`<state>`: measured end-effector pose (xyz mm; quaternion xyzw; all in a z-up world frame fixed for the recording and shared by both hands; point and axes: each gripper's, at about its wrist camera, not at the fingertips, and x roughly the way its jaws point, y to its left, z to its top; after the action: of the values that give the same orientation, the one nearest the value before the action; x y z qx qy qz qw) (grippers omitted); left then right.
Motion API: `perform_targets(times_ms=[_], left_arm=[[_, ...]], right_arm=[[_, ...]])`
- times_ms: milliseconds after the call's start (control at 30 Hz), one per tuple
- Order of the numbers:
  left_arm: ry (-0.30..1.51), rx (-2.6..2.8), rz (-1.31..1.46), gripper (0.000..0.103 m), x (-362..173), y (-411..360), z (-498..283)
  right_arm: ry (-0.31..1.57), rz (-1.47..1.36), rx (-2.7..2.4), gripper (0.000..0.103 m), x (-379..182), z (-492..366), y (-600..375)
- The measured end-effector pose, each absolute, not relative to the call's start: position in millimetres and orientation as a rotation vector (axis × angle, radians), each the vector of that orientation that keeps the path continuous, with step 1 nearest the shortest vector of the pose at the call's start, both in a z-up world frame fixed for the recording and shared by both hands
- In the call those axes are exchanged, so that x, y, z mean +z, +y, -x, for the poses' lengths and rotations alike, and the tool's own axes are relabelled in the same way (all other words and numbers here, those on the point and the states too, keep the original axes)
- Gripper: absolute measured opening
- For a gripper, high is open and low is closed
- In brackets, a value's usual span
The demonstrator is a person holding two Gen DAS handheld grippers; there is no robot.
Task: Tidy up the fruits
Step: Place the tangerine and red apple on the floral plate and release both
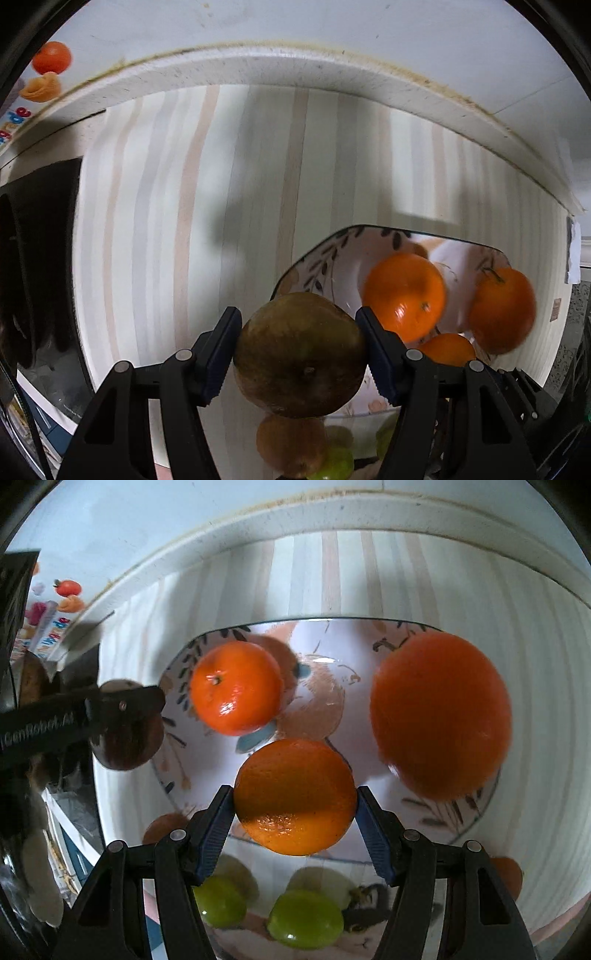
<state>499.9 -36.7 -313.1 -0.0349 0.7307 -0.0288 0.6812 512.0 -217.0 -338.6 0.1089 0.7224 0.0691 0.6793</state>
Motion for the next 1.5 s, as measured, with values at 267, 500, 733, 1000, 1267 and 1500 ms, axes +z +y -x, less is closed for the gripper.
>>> perform_targets(times_ms=[267,500,733,1000,1267,1500], left_arm=[[1.671,-0.081,0.071,0.062,-323.8,-43.7,-494.3],[1.660,-0.064,0.081,0.074,-323.4,-38.6,-491.3],[1.614,-0.045,0.096,0.087,-304.6,-27.8,-481.0],[1.543,-0.038,0.083,0.087,-271.2,-25.7,-445.6],[1.430,-0.021,0.045,0.087,-239.3,-33.1,-409.2],[1.333,-0.012,0.040,0.086,-210.2,-36.7,-371.6]], right_arm=[[1.659,-0.199,0.146,0.069,-350.6,-522.5,-215.0],[1.677,-0.189,0.136,0.082,-350.6,-527.9,-206.1],[1.681,-0.213,0.138,0.095,-341.8,-527.2,-210.9],[1.640,-0.185,0.093,0.095,-316.7,-510.8,-216.9],[1.562,-0.176,0.028,0.095,-283.1,-479.5,-240.5],[1.470,-0.168,0.012,0.095,-243.5,-437.7,-253.4]])
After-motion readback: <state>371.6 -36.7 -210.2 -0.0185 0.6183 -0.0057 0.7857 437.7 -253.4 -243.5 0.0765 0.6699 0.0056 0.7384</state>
